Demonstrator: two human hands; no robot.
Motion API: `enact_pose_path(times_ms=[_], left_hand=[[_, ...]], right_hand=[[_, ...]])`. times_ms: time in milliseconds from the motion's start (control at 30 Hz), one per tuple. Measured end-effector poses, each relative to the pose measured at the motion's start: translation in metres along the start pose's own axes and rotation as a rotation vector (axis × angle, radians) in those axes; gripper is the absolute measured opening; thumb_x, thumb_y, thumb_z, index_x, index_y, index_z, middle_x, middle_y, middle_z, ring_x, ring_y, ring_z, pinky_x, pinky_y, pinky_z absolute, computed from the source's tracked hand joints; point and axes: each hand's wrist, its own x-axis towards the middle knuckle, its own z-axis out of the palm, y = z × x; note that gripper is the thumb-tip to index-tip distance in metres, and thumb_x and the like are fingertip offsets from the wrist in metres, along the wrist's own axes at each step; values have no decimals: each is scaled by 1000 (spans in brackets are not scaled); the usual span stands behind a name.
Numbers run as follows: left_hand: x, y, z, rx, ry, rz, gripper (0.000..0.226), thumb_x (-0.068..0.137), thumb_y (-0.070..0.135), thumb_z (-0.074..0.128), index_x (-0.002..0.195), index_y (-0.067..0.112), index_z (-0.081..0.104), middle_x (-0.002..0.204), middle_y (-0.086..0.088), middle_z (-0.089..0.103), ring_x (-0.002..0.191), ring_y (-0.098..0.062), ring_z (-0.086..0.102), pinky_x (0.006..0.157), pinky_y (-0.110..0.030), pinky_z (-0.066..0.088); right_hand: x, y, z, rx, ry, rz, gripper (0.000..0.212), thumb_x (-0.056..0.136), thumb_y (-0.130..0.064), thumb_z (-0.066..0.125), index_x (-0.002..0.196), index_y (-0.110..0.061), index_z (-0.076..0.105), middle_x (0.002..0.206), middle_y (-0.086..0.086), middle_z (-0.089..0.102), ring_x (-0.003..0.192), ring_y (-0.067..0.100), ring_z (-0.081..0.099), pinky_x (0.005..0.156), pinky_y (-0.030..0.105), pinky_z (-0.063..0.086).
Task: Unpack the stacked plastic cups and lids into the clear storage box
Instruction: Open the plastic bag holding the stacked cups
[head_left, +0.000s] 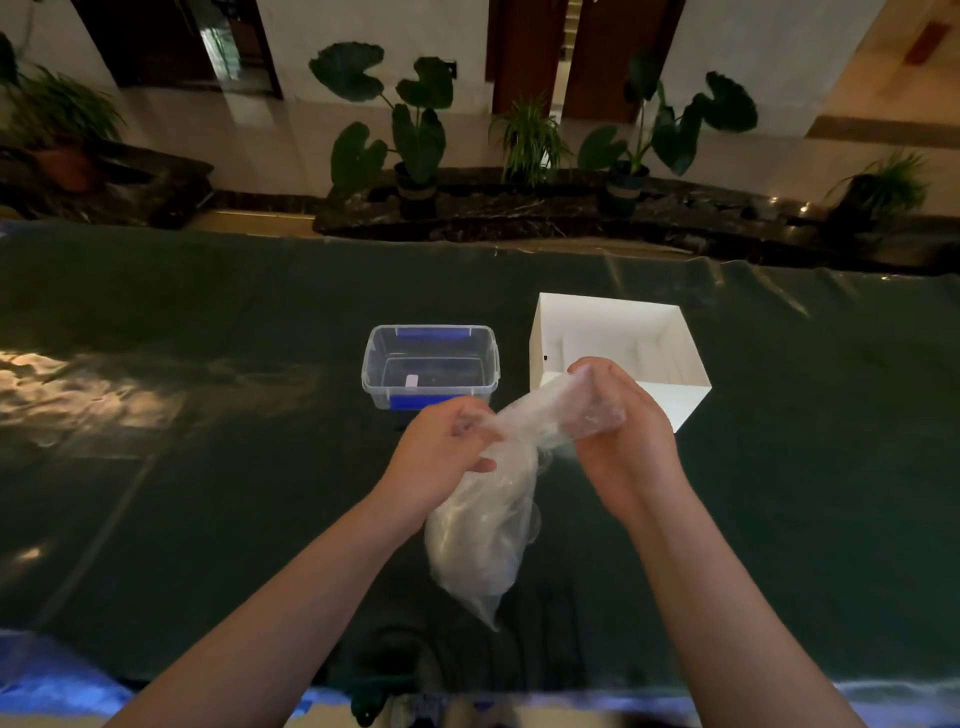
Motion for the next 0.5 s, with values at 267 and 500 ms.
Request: enact_pose_path(times_ms=[267, 500], left_hand=[[0, 5, -9, -733, -113, -197, 34, 89, 7, 65, 122, 1, 58, 120, -18, 67, 104, -28, 69, 85, -42, 58], [2, 16, -15, -1069, -127, -211, 33, 96, 18, 56, 127, 8, 56, 120, -17, 68, 111, -31, 66, 90, -43, 56]], right_hand=[[8, 7, -2, -951, -73, -101, 17, 82, -27, 77, 87, -34, 63, 85, -16, 64, 80, 9, 65, 65, 20, 58], [7, -1, -17, -793, -177, 31, 23, 93, -31, 61, 84, -18, 78, 84, 4, 74, 86, 22, 70, 90, 39, 56]])
